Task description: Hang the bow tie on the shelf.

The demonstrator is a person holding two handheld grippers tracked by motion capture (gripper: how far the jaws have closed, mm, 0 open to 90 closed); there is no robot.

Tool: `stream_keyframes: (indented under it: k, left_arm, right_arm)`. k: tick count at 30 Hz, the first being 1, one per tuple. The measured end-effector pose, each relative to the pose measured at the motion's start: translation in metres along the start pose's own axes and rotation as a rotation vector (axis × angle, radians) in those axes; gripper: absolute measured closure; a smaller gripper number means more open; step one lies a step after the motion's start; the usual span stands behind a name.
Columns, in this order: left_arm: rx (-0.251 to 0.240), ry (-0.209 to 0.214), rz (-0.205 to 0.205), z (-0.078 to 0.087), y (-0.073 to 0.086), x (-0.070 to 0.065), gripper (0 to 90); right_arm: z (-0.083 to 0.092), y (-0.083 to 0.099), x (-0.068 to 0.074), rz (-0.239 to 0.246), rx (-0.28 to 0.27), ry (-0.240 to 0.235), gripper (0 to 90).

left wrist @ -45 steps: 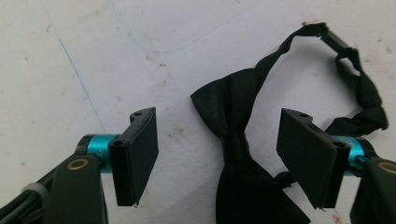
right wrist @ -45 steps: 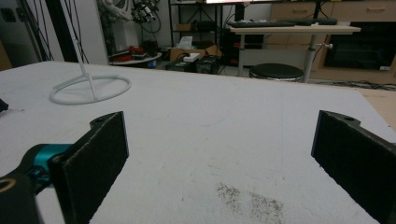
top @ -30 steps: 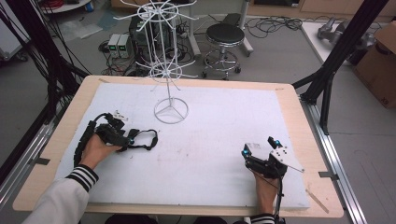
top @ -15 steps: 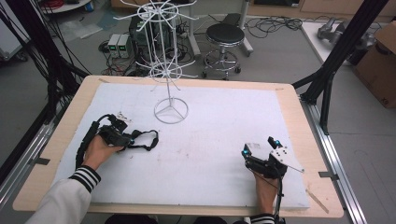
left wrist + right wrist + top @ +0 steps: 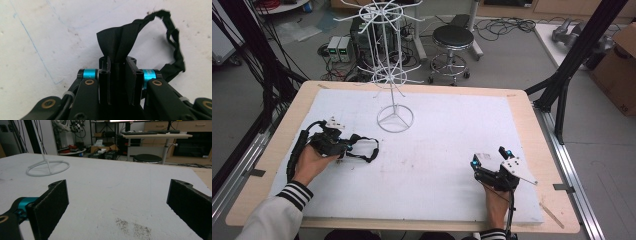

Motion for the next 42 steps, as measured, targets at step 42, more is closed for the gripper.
stream_keyframes:
  k: [42]
  left_arm:
    - [-0.553,0.082,-0.158,0.098,-0.066,-0.039,75.5]
  right_arm:
    - [0.000,0.000,0.001,0.001,0.008,0.000,2.8]
Point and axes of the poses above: each handheld gripper's, and its own axes: z roughly backward along the jaws, y roughly out of its underside, x roughly to its left, the point moved 5 cm from there along -z, roughly forward along the jaws, and after that the axes turned 7 degrees about y, right-handed, at the moved point
